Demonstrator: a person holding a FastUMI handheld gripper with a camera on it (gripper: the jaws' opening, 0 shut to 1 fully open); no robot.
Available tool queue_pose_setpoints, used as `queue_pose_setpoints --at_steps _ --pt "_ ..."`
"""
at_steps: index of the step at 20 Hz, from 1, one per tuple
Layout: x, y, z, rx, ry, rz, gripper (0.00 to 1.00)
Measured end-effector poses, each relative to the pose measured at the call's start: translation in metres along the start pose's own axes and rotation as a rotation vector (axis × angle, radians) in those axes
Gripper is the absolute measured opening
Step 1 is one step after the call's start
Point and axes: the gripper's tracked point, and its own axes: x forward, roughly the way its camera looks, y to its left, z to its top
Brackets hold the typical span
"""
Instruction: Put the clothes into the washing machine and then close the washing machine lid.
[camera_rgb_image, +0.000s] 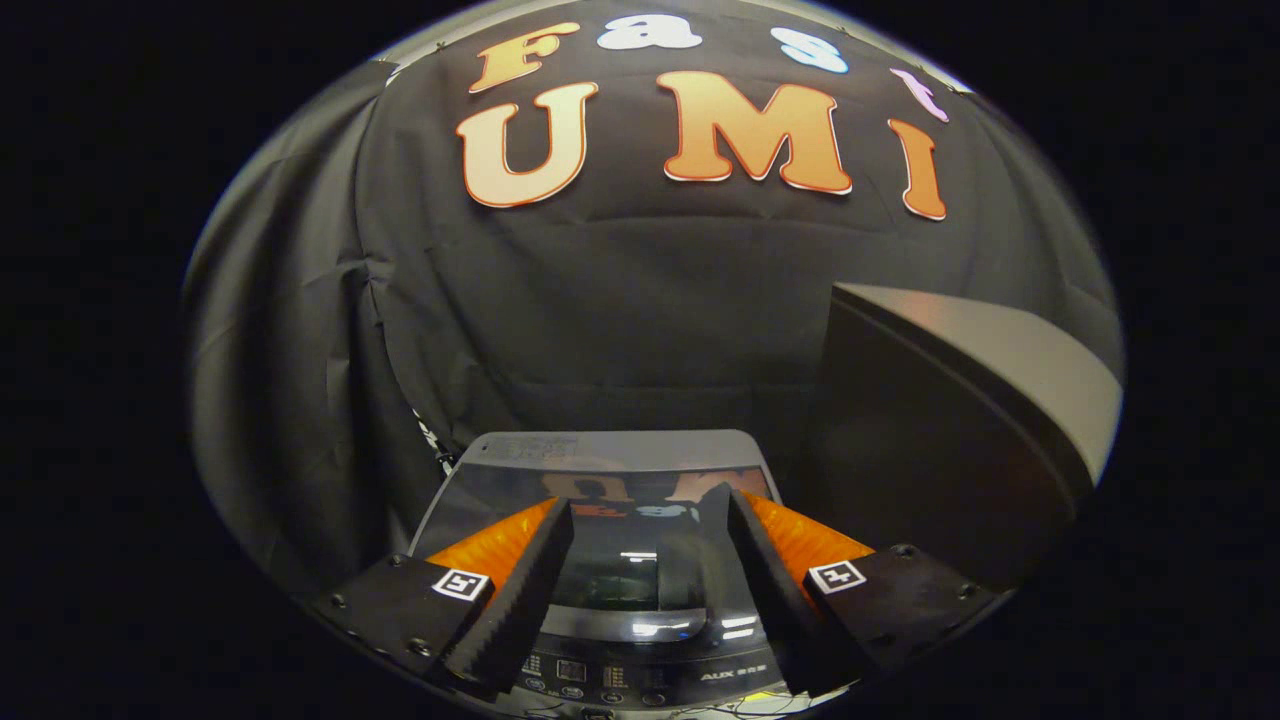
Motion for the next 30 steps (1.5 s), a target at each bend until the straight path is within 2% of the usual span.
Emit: queue_pose_setpoints --at_steps 5,13,17,22,30 --pt "-0.075 -0.009 0.07 0.014 -0.143 0.088 1.0" --pt "-0.215 -0.094 0.139 0.01 -0.3 0.078 1.0" --pt "-0.28 -0.156 0.151 -0.006 -0.375 0.023 1.0" --pt "-0.357 -0.231 0.146 -0.014 -0.424 -0.022 1.0" --pt "-0.406 -0.31 0.137 0.049 -0.475 -0.088 1.0"
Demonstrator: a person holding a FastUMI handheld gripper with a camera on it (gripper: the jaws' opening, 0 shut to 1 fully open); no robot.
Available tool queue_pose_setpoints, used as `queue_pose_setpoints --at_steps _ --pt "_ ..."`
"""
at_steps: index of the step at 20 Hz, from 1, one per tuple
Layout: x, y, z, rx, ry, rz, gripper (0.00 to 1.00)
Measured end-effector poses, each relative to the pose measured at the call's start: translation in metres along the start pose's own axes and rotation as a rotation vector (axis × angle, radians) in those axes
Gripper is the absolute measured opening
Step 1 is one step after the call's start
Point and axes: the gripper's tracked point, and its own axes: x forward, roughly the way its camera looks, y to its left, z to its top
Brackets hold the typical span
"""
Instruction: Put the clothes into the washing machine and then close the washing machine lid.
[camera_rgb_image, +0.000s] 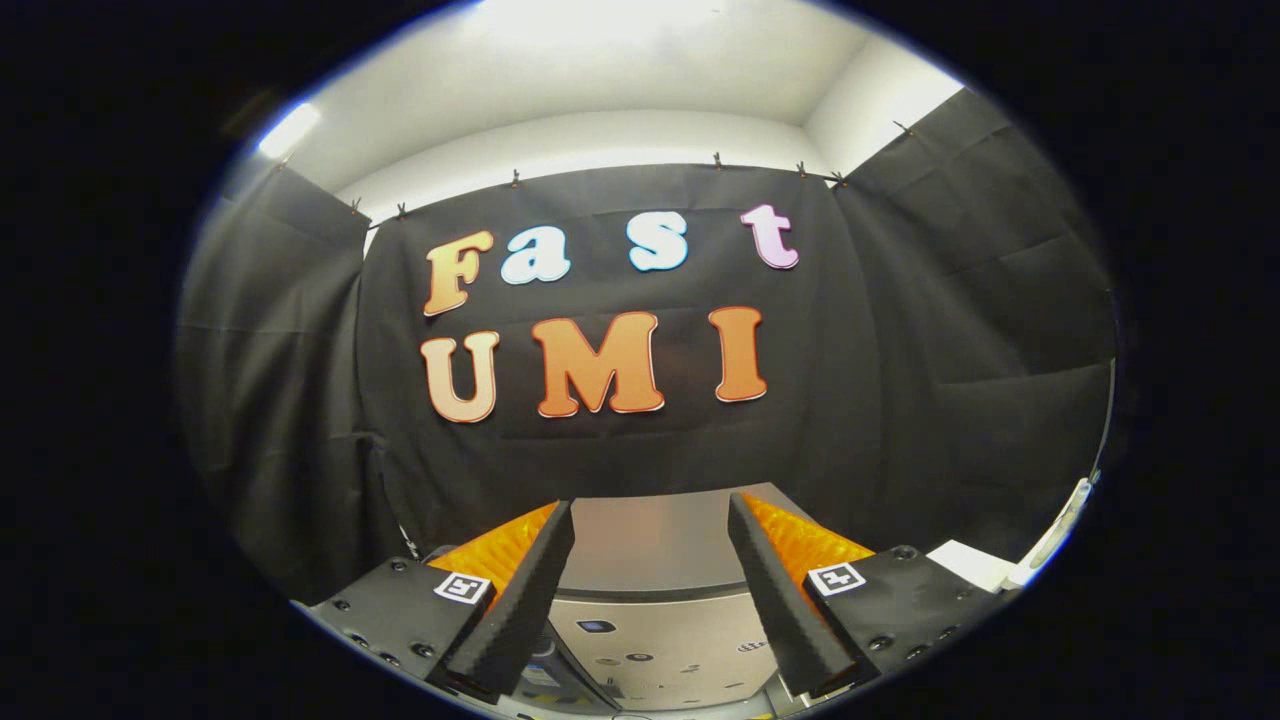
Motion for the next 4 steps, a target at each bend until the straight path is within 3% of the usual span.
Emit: queue_pose_setpoints --at_steps 4 --pt "-0.0114 -0.0092 0.0153 -0.024 -0.041 -0.004 1.0"
